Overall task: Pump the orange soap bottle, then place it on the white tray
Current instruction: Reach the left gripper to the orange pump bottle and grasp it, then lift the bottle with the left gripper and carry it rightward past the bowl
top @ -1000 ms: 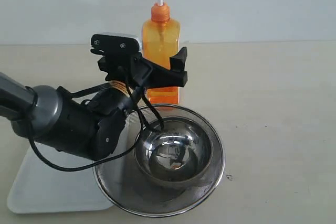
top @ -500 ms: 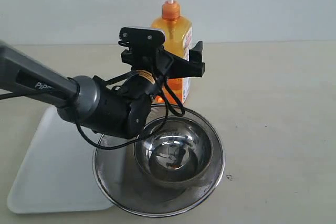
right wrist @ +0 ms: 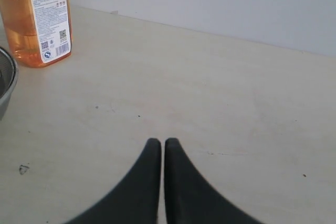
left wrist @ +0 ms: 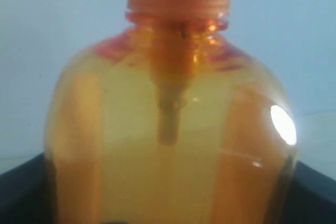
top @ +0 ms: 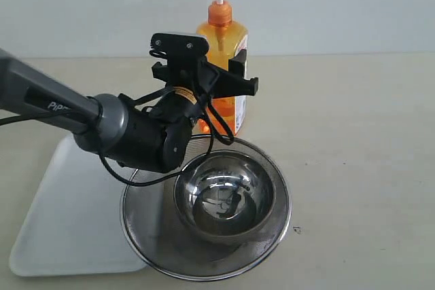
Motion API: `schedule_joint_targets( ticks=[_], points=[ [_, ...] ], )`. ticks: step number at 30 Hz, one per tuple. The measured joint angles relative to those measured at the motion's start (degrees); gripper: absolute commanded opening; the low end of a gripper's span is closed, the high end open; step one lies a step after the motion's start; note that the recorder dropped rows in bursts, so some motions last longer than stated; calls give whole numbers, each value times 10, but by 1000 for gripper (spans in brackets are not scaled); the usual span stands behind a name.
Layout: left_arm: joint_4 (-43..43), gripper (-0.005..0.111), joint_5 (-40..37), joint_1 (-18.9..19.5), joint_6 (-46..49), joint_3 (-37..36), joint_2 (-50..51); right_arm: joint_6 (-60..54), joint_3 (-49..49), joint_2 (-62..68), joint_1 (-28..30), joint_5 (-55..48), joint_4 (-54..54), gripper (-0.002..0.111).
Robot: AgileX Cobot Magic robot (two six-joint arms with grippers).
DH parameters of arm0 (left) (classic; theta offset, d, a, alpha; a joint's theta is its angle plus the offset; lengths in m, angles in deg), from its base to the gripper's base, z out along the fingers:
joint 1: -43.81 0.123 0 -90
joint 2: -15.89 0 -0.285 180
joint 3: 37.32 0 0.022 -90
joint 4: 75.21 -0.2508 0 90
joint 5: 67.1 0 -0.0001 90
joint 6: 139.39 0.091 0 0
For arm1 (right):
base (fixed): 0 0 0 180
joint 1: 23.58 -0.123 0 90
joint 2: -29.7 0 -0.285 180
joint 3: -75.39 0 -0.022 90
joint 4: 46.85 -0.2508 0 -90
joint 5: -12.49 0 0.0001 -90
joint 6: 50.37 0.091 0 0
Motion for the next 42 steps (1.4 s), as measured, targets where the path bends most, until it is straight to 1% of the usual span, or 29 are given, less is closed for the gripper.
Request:
schedule_joint_targets(
  ticks=[5,11,14,18,20,22,23,24,25,26,28,32,35,37,39,42],
  points=[
    [-15,5,-1,3,1,3,0,0,0,0,0,0,0,0],
    [-78,5,-34,3,-9,17,-4,0,0,0,0,0,0,0],
    [-93,5,-51,2,-30,17,-23,0,0,0,0,0,0,0],
    [-156,5,-93,2,-78,18,-96,0,0,0,0,0,0,0],
    [-198,5,-120,2,-116,19,-131,0,0,0,0,0,0,0],
    [-268,5,-155,2,-174,19,-158,0,0,0,0,0,0,0],
    [-324,5,-171,2,-221,19,-172,0,0,0,0,0,0,0],
    [-382,5,-178,2,-276,19,-183,0,0,0,0,0,0,0],
    [-406,5,-181,2,-300,19,-188,0,0,0,0,0,0,0],
    [-463,5,-185,2,-341,19,-202,0,0,0,0,0,0,0],
    [-532,5,-194,2,-389,19,-223,0,0,0,0,0,0,0],
    [-638,5,-196,-1,-475,17,-236,0,0,0,0,0,0,0],
    [-680,5,-193,-16,-489,16,-229,0,0,0,0,0,0,0],
    [-693,5,-175,-31,-499,16,-220,0,0,0,0,0,0,0],
    [-694,5,-159,-45,-506,16,-213,0,0,0,0,0,0,0],
    [-659,5,-144,-67,-481,16,-201,0,0,0,0,0,1,0]
  ],
)
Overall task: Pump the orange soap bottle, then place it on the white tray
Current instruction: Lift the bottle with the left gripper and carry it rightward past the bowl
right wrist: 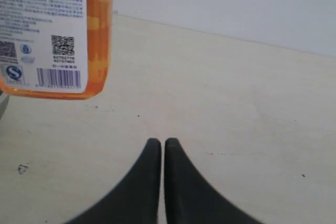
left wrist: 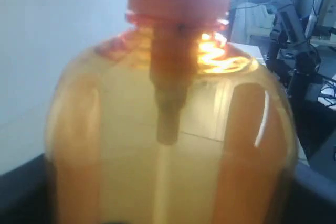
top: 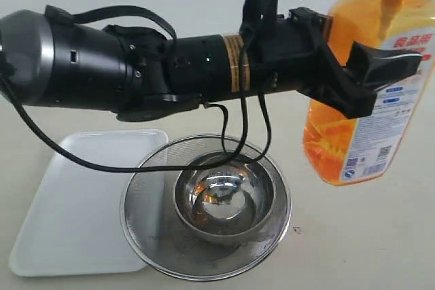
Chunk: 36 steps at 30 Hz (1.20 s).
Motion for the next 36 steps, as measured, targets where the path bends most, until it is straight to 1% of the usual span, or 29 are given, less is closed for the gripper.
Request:
schedule_joint_targets(
  ticks=[4,5,7,9,12,14,17,20,23,26,31,36],
  points=[
    [103,5,4,-26,56,-2,17,0,0,0,0,0,0,0],
    [150,5,2,-37,93,-6,20,0,0,0,0,0,0,0],
    [263,5,-6,-63,205,-17,29,0,0,0,0,0,0,0],
    [411,5,-8,-100,339,-28,39,0,0,0,0,0,0,0],
    [607,5,25,-152,473,-39,58,0,0,0,0,0,0,0],
    [697,5,59,-184,526,-40,75,0,0,0,0,0,0,0],
    [810,5,128,-220,567,-40,99,0,0,0,0,0,1,0],
    [867,5,186,-238,593,-40,121,0,0,0,0,0,1,0],
    [926,5,216,-252,626,-40,140,0,0,0,0,0,1,0],
    [958,5,227,-265,643,-40,160,0,0,0,0,0,1,0],
    [953,5,231,-268,641,-40,179,0,0,0,0,0,1,0],
    [939,6,231,-268,613,-40,179,0,0,0,0,0,1,0]
  ],
)
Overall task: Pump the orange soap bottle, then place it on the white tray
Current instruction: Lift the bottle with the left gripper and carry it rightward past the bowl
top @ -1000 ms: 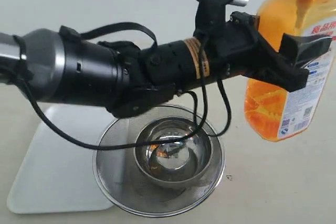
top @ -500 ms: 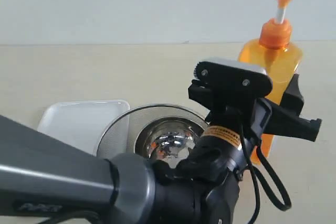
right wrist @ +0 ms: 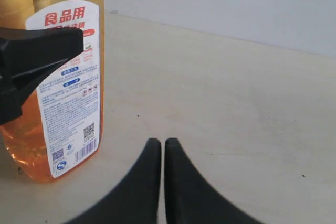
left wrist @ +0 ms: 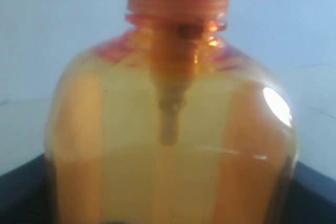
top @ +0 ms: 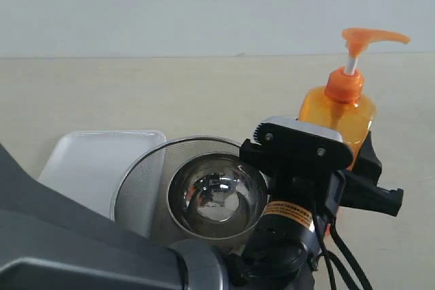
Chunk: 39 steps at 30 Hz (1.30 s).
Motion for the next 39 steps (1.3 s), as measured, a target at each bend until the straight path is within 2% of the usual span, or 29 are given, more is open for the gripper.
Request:
schedule_joint_targets(
  ticks=[2,8,11,17,32,34,39],
  points=[
    [-15,13,0,0,-12,0,0,0,0,0,0,0,0,0],
    [-52,60,0,0,-31,0,0,0,0,0,0,0,0,0],
    [-47,74,0,0,-32,0,0,0,0,0,0,0,0,0],
    [-46,81,27,-1,-33,2,0,0,0,0,0,0,0,0],
    [-50,82,36,-2,49,2,0,0,0,0,0,0,-4,0],
    [-59,87,33,-2,49,2,0,0,0,0,0,0,-4,0],
    [-66,108,-10,-2,28,2,-11,0,0,0,0,0,-4,0]
  ],
)
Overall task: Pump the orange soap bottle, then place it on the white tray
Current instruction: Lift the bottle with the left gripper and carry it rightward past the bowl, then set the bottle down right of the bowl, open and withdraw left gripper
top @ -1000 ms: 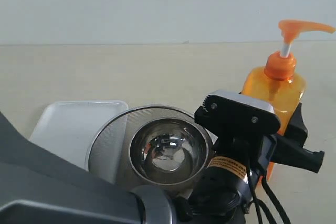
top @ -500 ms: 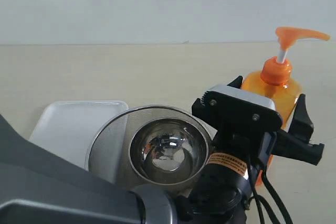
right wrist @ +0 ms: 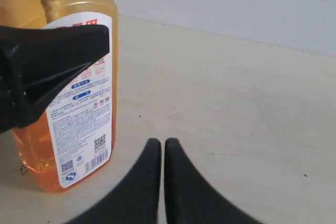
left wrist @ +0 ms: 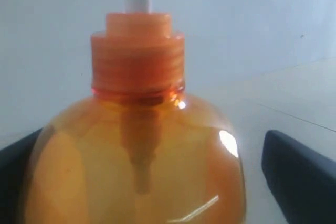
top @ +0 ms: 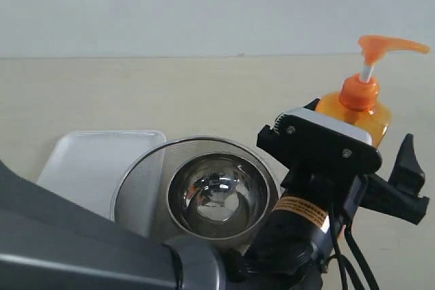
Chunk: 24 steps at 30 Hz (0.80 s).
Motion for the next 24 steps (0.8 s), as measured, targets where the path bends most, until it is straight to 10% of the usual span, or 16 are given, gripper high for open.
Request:
schedule_joint_targets(
  ticks=[24],
  points=[
    [46,110,-74,-14,46,-108,-156,0,0,0,0,0,0,0]
  ],
)
